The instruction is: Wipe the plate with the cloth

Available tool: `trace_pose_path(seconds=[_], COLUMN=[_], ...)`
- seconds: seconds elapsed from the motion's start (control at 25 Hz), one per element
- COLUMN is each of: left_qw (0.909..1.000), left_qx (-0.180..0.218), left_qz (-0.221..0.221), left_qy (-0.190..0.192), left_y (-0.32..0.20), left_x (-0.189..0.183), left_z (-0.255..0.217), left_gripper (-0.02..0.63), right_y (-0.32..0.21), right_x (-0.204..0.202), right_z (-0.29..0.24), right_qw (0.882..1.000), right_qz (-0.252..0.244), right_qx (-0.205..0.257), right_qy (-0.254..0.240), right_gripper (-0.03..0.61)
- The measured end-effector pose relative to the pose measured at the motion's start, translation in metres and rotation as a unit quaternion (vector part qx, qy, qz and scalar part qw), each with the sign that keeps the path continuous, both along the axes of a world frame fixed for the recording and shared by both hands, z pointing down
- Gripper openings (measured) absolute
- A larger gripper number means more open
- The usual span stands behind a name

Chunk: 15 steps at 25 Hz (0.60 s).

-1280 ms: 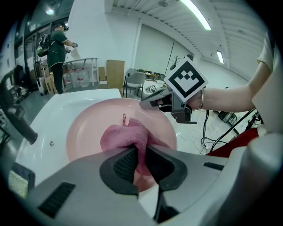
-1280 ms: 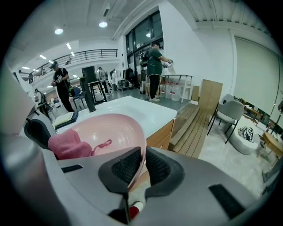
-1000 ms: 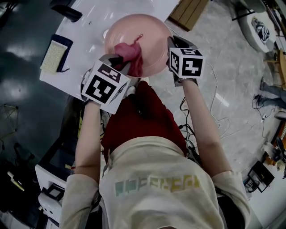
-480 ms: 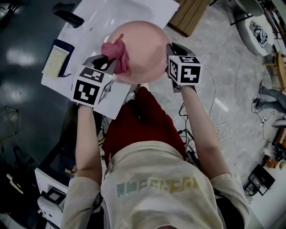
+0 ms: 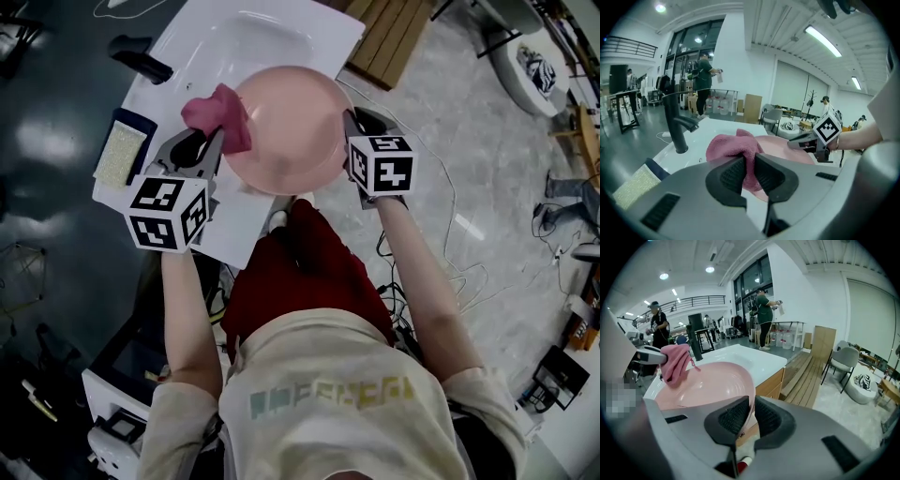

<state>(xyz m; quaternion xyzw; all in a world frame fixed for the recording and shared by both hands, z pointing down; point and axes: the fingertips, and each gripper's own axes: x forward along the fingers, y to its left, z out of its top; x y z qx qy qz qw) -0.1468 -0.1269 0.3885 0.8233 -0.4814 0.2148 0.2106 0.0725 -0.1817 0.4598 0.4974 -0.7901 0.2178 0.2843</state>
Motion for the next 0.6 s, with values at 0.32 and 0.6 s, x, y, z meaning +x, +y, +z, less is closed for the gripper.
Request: trace_pose_path(seconds=[0.32, 0.6], left_qw=[0.9981, 0.9981], left_qx=[0.023, 0.015], left_qz=[-0.011, 0.004], left_qy=[0.057, 0.06], left_y=[-0.004, -0.004], left_x=[0.004, 0.015], left_z=[-0.011, -0.008], left_gripper=[0.06, 0.06], right_y=[-0.001, -0.001], right_x=[0.003, 0.003], right_z=[0.0, 0.0], right_qw=[1.0, 1.0], right_qz=[-0.004, -0.002], right_qx=[0.01, 0.011], right_qy=[-0.005, -0.02], right_gripper=[0.06, 0.061])
